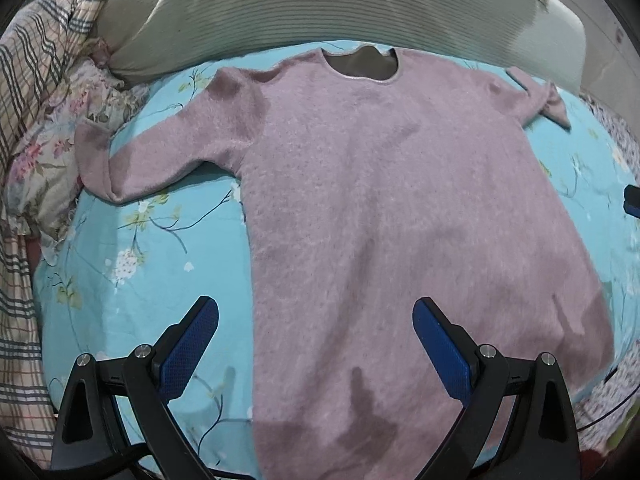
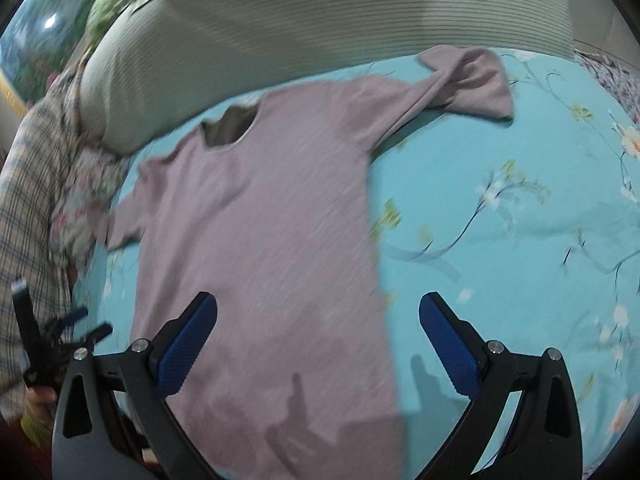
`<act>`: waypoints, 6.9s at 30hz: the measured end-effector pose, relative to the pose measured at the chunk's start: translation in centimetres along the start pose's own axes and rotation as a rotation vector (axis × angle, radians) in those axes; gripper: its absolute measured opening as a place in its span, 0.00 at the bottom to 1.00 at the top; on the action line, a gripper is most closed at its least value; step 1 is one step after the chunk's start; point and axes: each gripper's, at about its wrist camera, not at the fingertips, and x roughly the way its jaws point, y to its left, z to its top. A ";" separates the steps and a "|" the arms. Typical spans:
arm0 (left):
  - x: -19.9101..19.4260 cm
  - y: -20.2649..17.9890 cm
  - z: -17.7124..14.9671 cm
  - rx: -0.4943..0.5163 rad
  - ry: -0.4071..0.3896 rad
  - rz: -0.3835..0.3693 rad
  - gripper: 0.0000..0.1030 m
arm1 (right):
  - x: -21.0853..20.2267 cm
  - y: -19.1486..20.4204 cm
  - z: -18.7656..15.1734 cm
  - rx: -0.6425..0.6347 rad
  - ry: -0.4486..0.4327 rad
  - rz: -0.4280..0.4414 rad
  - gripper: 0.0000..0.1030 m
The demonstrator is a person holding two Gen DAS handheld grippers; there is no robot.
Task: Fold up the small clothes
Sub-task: 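Reach the right tool to a sleeve cuff and close on it, then carry the held sleeve across the sweater body and open the right tool, then grasp the other sleeve cuff with the left tool, then lift the held sleeve over the sweater body and release with the left tool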
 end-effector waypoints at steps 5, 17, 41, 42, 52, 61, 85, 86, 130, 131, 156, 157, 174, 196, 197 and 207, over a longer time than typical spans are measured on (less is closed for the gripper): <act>1.3 -0.7 2.5 0.008 -0.008 0.001 0.95 | 1.1 -5.8 6.3 0.099 -0.047 -0.006 0.87; 6.5 -3.7 6.8 -0.017 0.072 -0.029 0.95 | 6.1 -19.4 23.0 0.278 -0.156 -0.065 0.70; 12.4 -6.4 12.5 -0.040 0.122 -0.050 0.95 | 13.5 -18.9 30.5 -0.072 0.010 -0.128 0.12; 12.3 -6.4 12.5 -0.041 0.118 -0.055 0.95 | 12.6 -17.5 30.2 -0.072 -0.010 -0.100 0.12; 10.7 -3.5 12.6 -0.126 0.072 -0.110 0.95 | 11.9 -1.0 23.5 0.010 -0.096 0.257 0.12; 9.1 2.6 10.1 -0.262 0.055 -0.119 0.95 | 18.6 13.5 15.8 0.013 -0.008 0.541 0.12; 15.7 8.6 18.1 -0.391 0.048 -0.306 0.95 | 13.8 6.7 9.4 0.022 0.156 0.507 0.51; 16.8 8.7 18.4 -0.385 0.077 -0.300 0.95 | 13.1 5.3 9.1 0.042 0.147 0.487 0.51; 16.7 8.6 18.2 -0.353 -0.036 -0.163 0.06 | 14.5 -6.6 18.8 0.102 0.038 -0.034 0.17; 17.1 9.0 18.2 -0.355 -0.025 -0.161 0.06 | 13.7 -5.8 19.0 0.079 0.002 -0.046 0.20; 13.6 20.0 14.2 -0.544 -0.097 0.083 0.47 | 12.1 0.5 14.3 0.044 0.042 0.167 0.46; 13.5 21.2 14.1 -0.562 -0.096 0.112 0.52 | 12.1 0.7 13.4 0.045 0.057 0.173 0.46; 22.0 40.8 16.4 -0.750 0.020 0.399 0.41 | 10.9 4.0 8.3 0.034 0.164 0.157 0.46; 7.4 17.7 19.1 -0.417 -0.361 -0.267 0.09 | 10.6 4.9 8.3 0.067 0.120 0.240 0.46; 7.4 15.9 19.3 -0.378 -0.355 -0.287 0.09 | 10.3 4.6 8.3 0.077 0.114 0.238 0.46; 14.8 -2.4 20.9 -0.053 -0.190 -0.332 0.11 | 9.1 0.3 9.4 0.151 0.059 0.214 0.46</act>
